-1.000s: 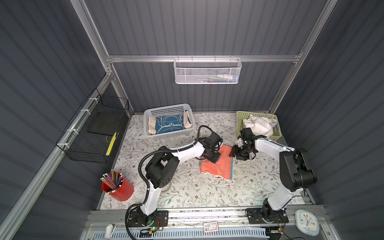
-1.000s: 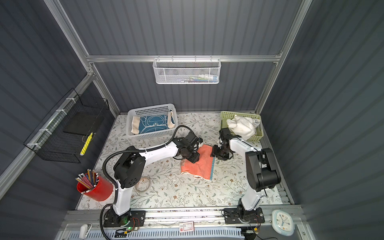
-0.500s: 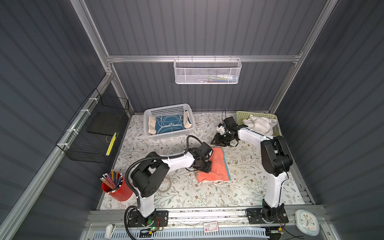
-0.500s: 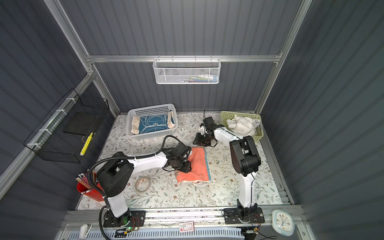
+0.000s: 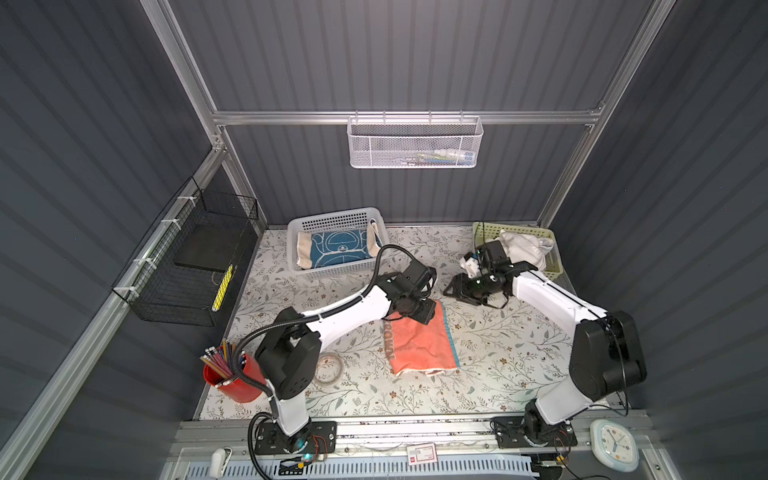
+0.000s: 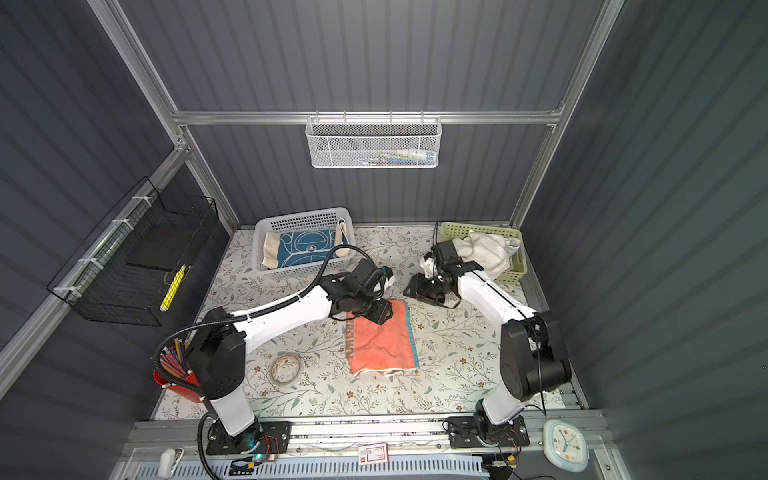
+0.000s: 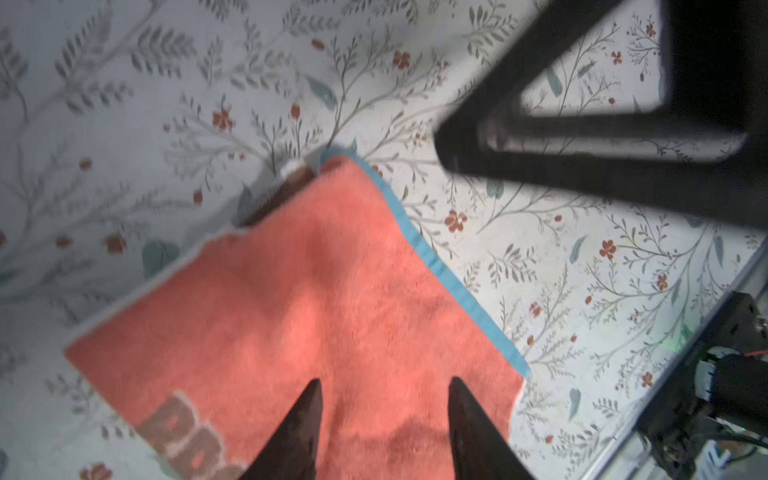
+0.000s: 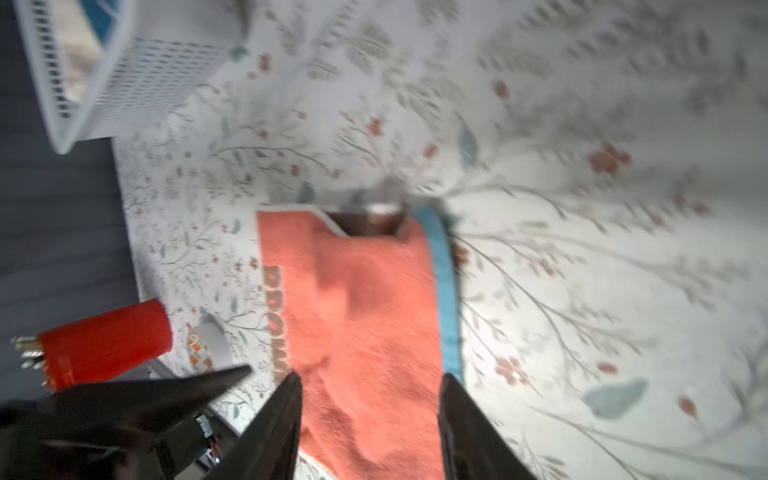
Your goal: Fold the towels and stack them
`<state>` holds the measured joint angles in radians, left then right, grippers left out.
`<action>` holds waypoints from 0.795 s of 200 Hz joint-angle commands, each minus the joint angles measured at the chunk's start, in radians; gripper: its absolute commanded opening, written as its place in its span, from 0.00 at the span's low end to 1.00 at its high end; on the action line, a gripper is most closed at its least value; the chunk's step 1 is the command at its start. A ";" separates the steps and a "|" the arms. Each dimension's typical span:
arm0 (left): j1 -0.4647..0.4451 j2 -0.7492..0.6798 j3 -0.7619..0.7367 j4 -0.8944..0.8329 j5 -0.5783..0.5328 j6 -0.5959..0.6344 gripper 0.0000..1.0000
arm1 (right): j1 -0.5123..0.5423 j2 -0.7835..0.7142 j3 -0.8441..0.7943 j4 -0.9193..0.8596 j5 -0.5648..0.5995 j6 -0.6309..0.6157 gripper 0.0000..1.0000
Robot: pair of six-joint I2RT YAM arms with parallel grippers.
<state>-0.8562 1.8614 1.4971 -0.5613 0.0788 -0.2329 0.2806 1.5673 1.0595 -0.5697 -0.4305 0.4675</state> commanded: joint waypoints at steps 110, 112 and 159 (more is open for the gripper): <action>0.008 0.526 0.493 -0.246 -0.113 0.255 0.52 | 0.265 -0.002 -0.264 -0.078 0.251 0.127 0.51; 0.008 0.524 0.488 -0.247 -0.115 0.252 0.51 | 0.265 0.003 -0.262 -0.076 0.252 0.125 0.51; 0.050 0.377 0.292 -0.192 -0.112 0.171 0.21 | 0.273 0.036 -0.219 -0.052 0.245 0.090 0.24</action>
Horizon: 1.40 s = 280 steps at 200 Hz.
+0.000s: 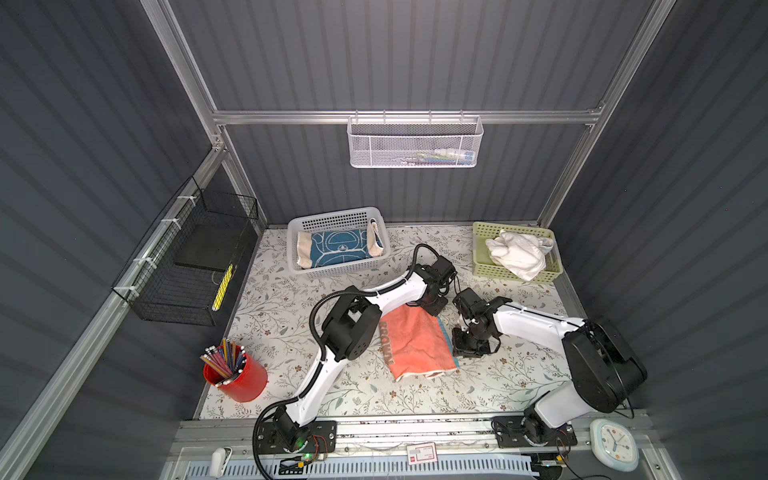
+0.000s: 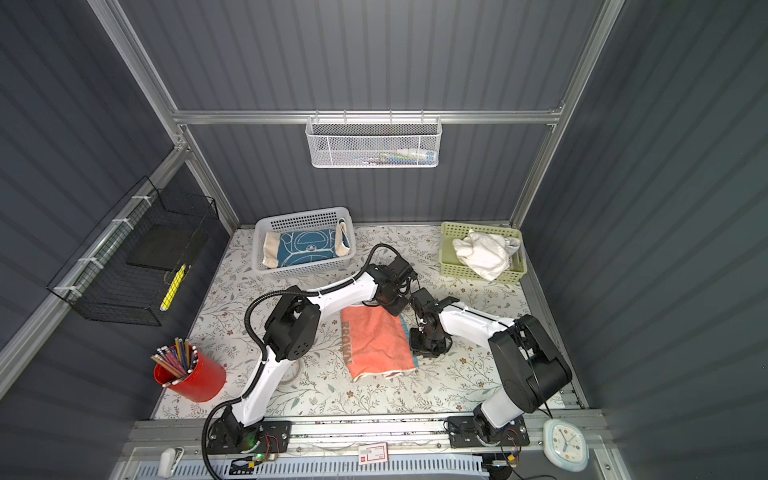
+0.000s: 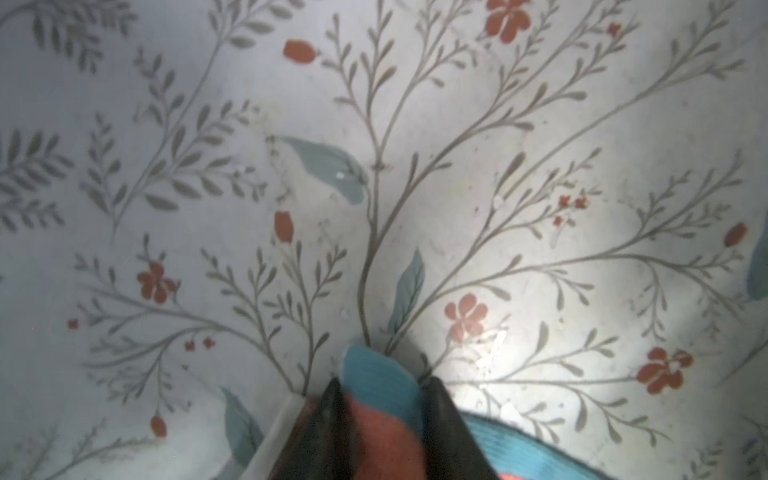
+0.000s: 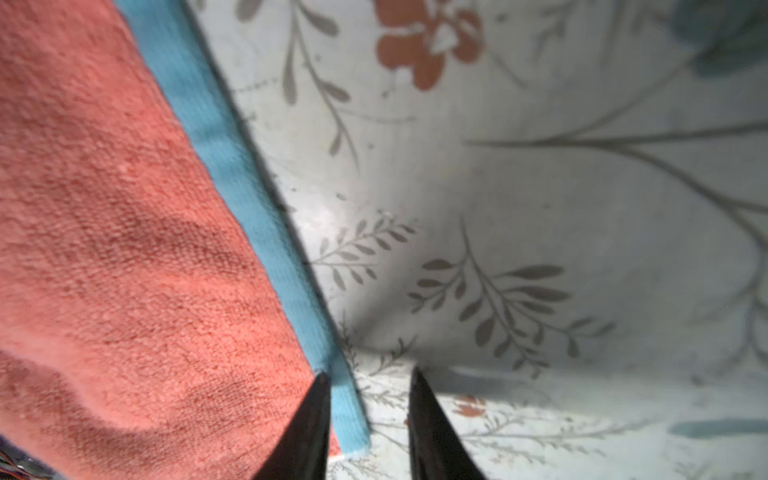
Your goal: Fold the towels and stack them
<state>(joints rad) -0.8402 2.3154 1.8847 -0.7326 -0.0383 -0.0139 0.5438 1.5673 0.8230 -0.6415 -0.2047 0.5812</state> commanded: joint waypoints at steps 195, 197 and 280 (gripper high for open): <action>0.224 -0.481 -0.534 0.159 0.127 -0.190 0.00 | 0.043 0.224 0.216 0.119 -0.119 0.043 0.47; 0.226 -0.482 -0.535 0.159 0.128 -0.191 0.00 | 0.046 0.225 0.216 0.121 -0.150 0.046 0.46; 0.273 -0.583 -0.540 0.176 0.154 -0.188 0.00 | 0.066 0.143 0.325 0.150 -0.190 0.044 0.00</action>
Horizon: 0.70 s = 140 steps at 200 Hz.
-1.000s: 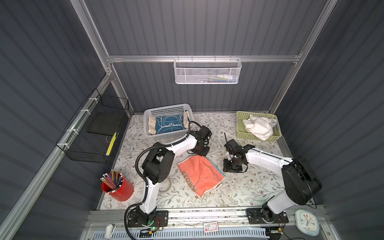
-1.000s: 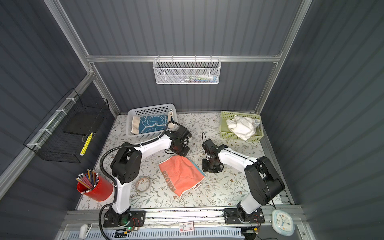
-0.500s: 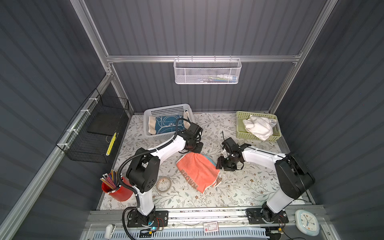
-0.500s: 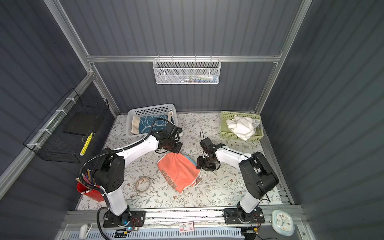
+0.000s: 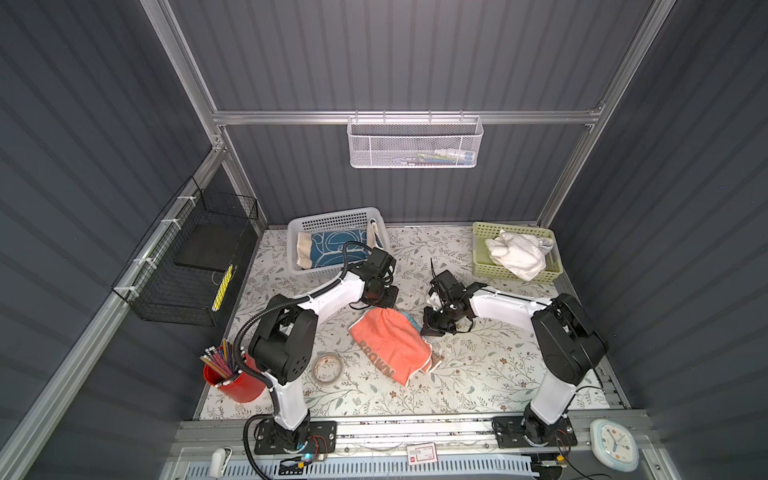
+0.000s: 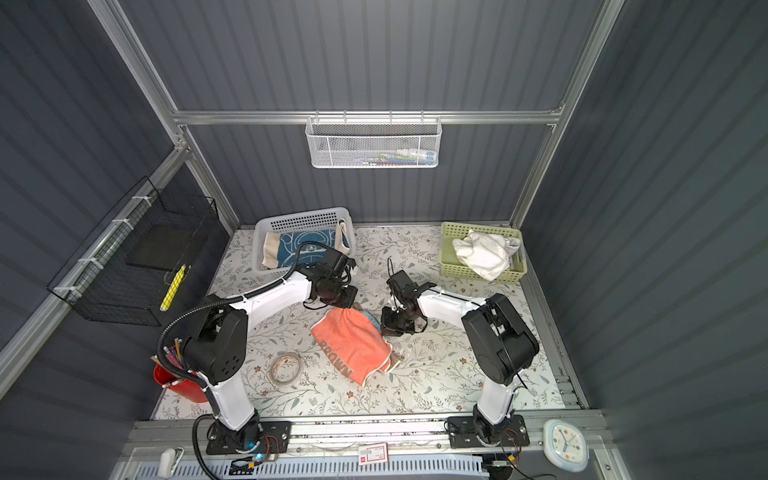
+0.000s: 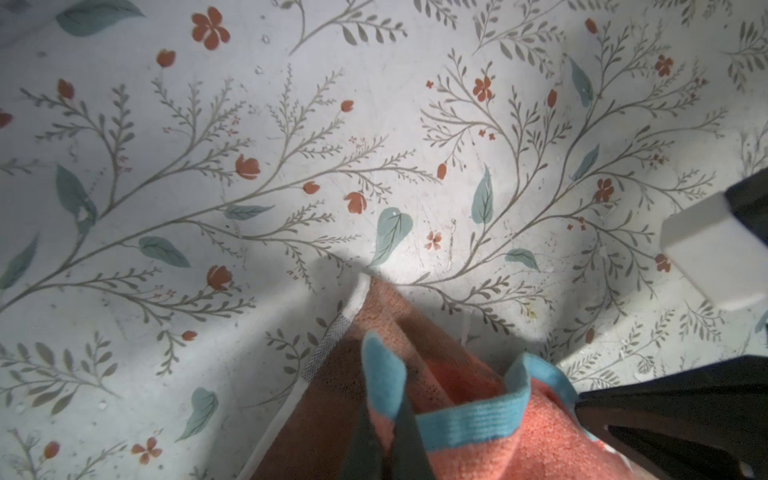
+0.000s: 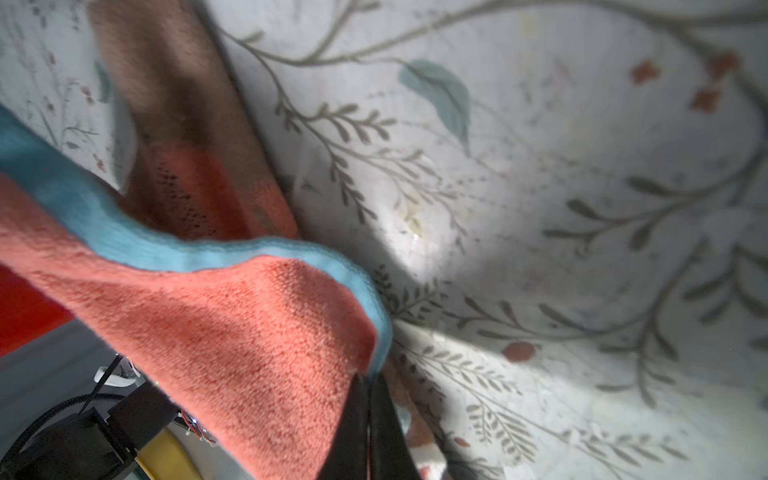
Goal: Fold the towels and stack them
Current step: 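Lift the coral towel by two corners with both grippers, raising it high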
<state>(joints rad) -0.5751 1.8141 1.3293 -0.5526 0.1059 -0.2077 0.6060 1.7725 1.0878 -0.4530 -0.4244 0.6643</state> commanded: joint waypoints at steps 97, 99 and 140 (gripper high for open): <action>0.009 -0.294 0.265 -0.072 -0.042 0.102 0.00 | -0.007 -0.332 0.447 -0.420 0.410 -0.337 0.00; 0.009 -0.297 0.270 -0.072 -0.037 0.103 0.00 | -0.008 -0.339 0.457 -0.425 0.413 -0.347 0.00; 0.001 -0.375 0.417 -0.150 0.022 0.081 0.00 | -0.003 -0.485 0.642 -0.503 0.474 -0.489 0.00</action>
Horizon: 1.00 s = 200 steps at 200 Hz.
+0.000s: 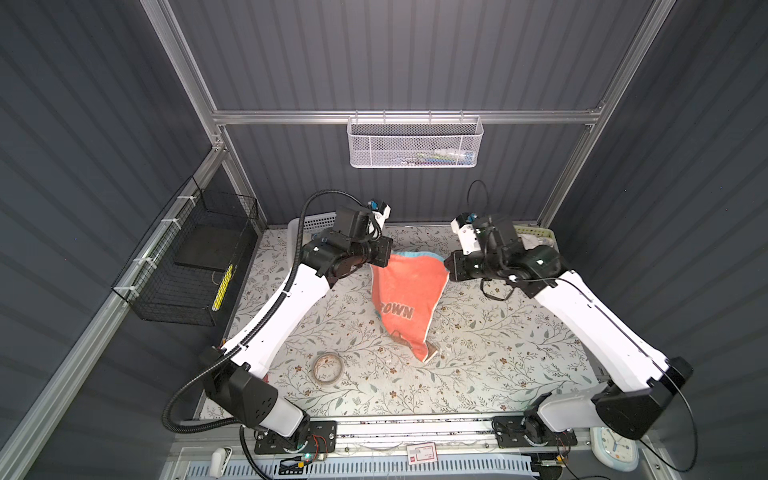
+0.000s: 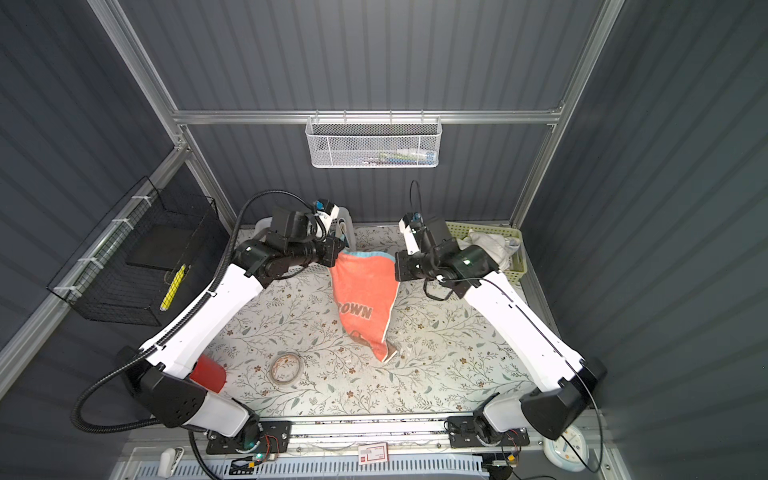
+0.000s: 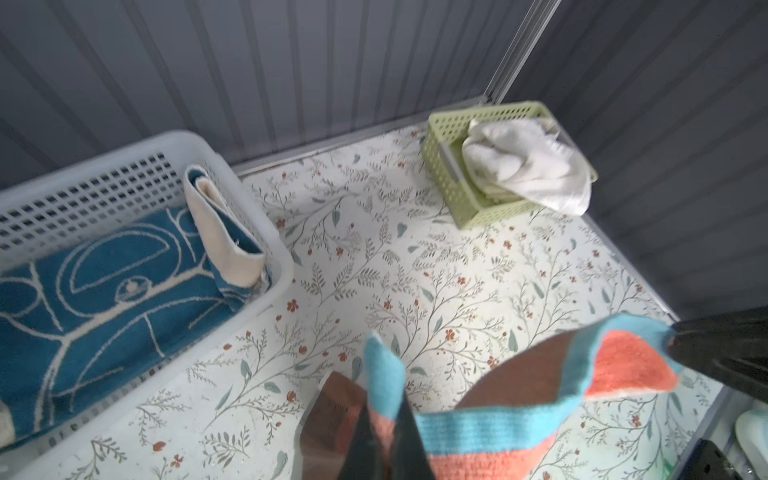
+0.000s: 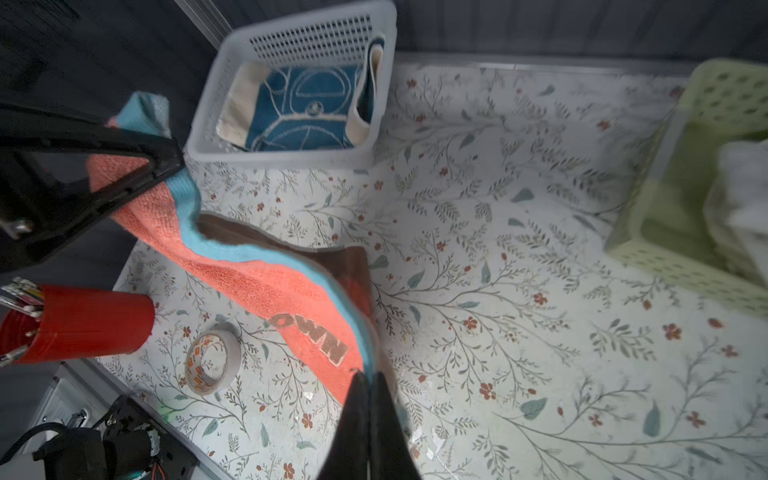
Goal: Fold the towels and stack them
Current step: 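Lift the coral towel by two corners with both grippers, raising it high, then lay the raised coral towel flat on the table with both grippers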
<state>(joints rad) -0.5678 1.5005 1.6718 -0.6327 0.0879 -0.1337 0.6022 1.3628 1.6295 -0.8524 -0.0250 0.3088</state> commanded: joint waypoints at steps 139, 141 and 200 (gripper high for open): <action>-0.338 0.054 0.604 -0.434 -0.183 -0.088 0.00 | 0.040 0.043 0.843 -0.505 0.114 -0.303 0.00; -0.337 0.062 0.610 -0.439 -0.192 -0.087 0.00 | 0.034 0.048 0.843 -0.506 0.111 -0.303 0.00; -0.051 0.149 0.384 -0.244 -0.018 -0.120 0.00 | -0.212 0.270 0.687 -0.326 -0.161 -0.310 0.00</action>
<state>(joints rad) -0.7361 1.6180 2.1616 -0.9573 -0.0109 -0.2344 0.4557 1.5368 2.3791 -1.2873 -0.0872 0.0162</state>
